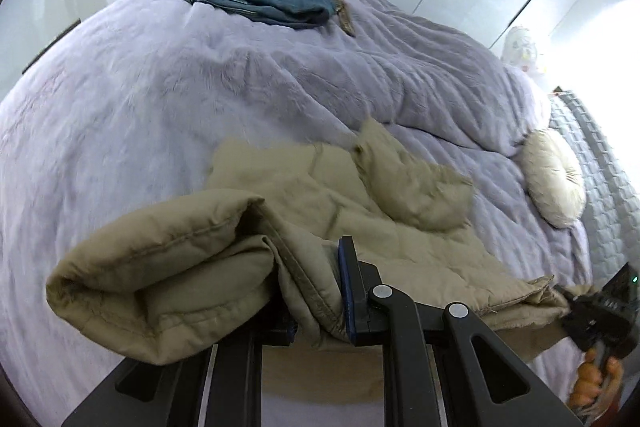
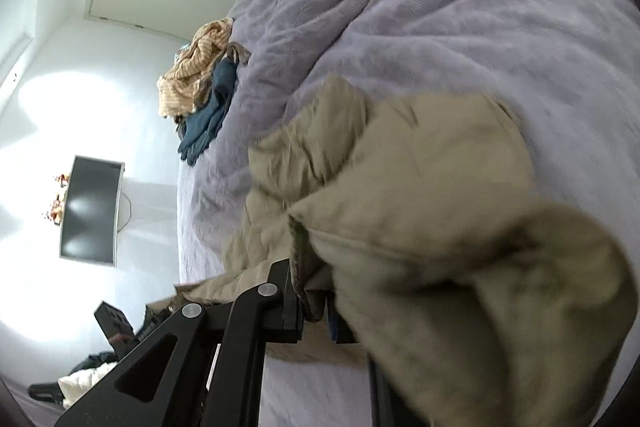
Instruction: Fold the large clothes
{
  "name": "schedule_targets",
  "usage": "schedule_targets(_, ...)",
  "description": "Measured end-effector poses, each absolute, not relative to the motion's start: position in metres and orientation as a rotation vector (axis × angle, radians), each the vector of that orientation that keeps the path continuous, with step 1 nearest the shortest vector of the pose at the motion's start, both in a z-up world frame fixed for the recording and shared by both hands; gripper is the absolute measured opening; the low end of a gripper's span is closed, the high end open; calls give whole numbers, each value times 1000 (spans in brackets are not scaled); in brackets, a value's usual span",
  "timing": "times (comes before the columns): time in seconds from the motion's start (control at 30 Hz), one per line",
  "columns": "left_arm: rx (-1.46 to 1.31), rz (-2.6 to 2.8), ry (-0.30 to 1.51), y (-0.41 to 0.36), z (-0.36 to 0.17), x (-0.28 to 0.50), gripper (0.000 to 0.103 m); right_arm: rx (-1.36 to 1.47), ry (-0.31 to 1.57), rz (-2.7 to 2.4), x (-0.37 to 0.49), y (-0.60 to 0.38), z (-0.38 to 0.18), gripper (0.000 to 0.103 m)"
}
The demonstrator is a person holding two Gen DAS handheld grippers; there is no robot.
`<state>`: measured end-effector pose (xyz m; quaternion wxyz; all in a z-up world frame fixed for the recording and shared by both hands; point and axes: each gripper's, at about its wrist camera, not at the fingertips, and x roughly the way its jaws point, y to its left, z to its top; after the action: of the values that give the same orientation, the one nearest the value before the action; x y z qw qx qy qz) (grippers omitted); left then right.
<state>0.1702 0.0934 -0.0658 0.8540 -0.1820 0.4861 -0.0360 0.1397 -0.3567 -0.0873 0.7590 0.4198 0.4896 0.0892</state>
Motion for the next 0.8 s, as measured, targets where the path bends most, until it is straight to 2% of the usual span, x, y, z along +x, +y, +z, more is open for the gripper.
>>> schedule_targets(0.23,-311,-70,1082,95,-128,239,19,939,1071,95,204,-352,-149,9)
schedule_targets(0.43,-246,-125,1109,88,-173,271,19,982,1070,32,221,-353,-198,9)
schedule_targets(0.6,-279,-181,1101,93,-173,274,25,1030,1054,11,217,-355,-210,10)
schedule_targets(0.67,-292,-197,1095,98,-165,271,39,1014,1068,11,215,-355,-201,13)
schedule_targets(0.7,-294,-201,1088,101,-158,267,46,994,1071,14,215,-355,-195,18)
schedule_targets(0.73,-288,-197,1067,104,-148,262,62,960,1074,17,214,-354,-186,29)
schedule_targets(0.77,-270,-187,1029,108,-136,256,70,913,1070,21,212,-353,-175,36)
schedule_targets(0.8,-255,-199,1001,110,-126,250,70,864,1055,30,209,-352,-162,54)
